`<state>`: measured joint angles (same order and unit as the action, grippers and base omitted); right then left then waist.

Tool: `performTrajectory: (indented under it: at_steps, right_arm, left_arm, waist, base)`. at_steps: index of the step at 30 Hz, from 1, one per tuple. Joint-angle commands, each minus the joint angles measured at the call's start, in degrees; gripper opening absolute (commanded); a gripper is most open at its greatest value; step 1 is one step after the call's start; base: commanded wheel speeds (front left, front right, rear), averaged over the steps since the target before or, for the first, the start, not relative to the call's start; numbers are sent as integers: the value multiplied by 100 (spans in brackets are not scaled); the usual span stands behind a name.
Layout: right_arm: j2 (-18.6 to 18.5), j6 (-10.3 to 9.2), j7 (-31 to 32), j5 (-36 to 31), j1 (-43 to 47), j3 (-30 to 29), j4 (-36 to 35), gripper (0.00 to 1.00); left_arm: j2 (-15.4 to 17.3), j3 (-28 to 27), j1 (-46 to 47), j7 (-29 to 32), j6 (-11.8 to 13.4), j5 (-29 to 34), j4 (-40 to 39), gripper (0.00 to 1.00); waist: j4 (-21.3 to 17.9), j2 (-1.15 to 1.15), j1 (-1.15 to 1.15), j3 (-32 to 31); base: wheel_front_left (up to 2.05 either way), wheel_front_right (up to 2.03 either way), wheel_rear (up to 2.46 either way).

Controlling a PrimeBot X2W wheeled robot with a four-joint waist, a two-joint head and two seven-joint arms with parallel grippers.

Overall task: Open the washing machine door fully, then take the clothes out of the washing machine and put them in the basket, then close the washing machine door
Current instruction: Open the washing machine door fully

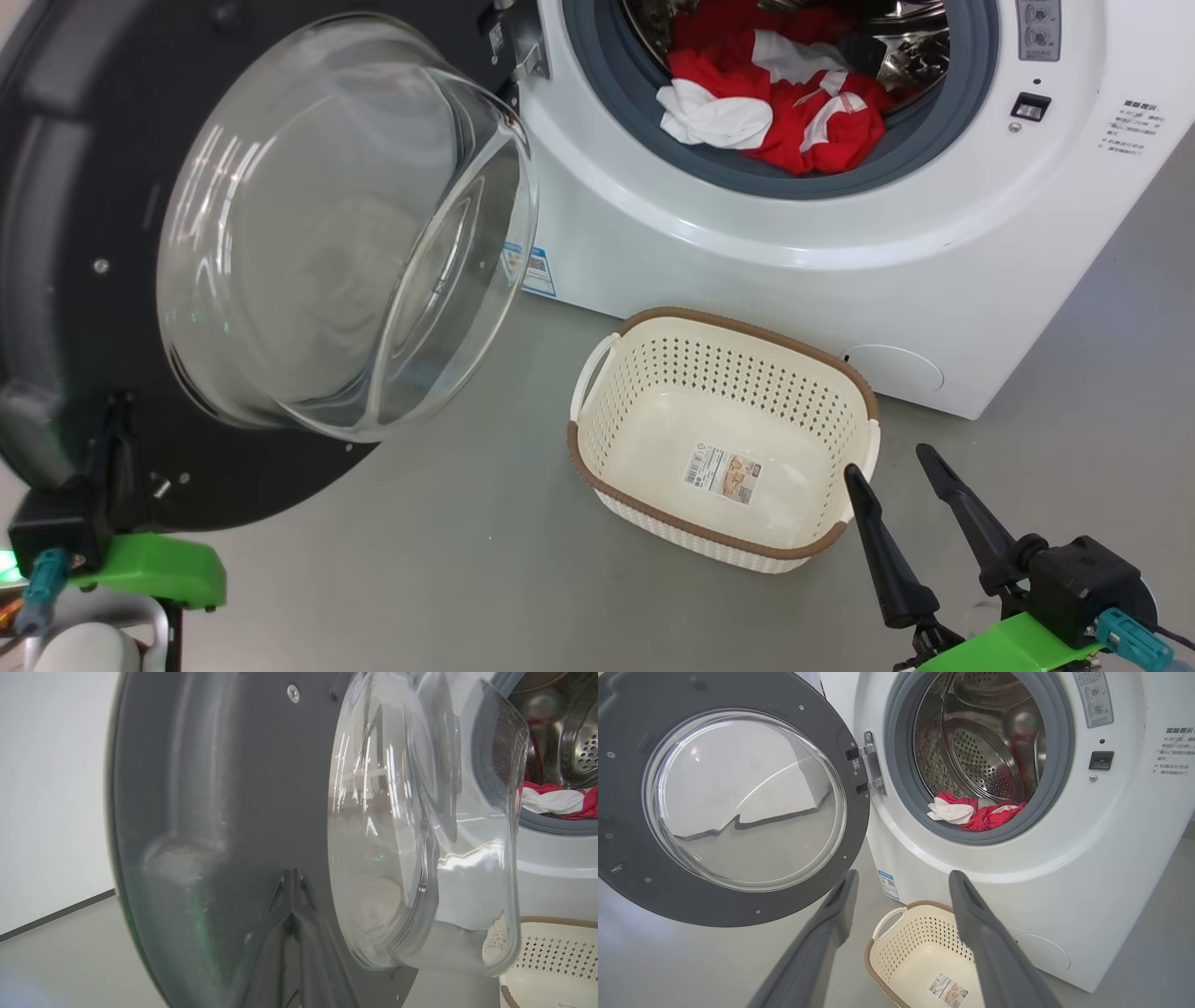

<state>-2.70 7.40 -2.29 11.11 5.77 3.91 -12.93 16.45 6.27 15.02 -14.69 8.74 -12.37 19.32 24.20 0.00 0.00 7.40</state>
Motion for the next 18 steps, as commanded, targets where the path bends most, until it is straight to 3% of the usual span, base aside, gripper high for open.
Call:
performTrajectory:
  at_steps: [1,18]
  right_arm:
    - [-18,9,20,-21,-163,172,-182,100]
    - [-18,9,119,-79,-168,222,-245,100]
  left_arm:
    - [333,-325,311,-29,24,-20,-54,0]
    - [307,-721,571,-30,-9,69,444,0]
  waist:
    - [-4,0,0,7]
    - [-20,0,0,91]
  base:
    - [0,0,0]
    - [0,0,0]
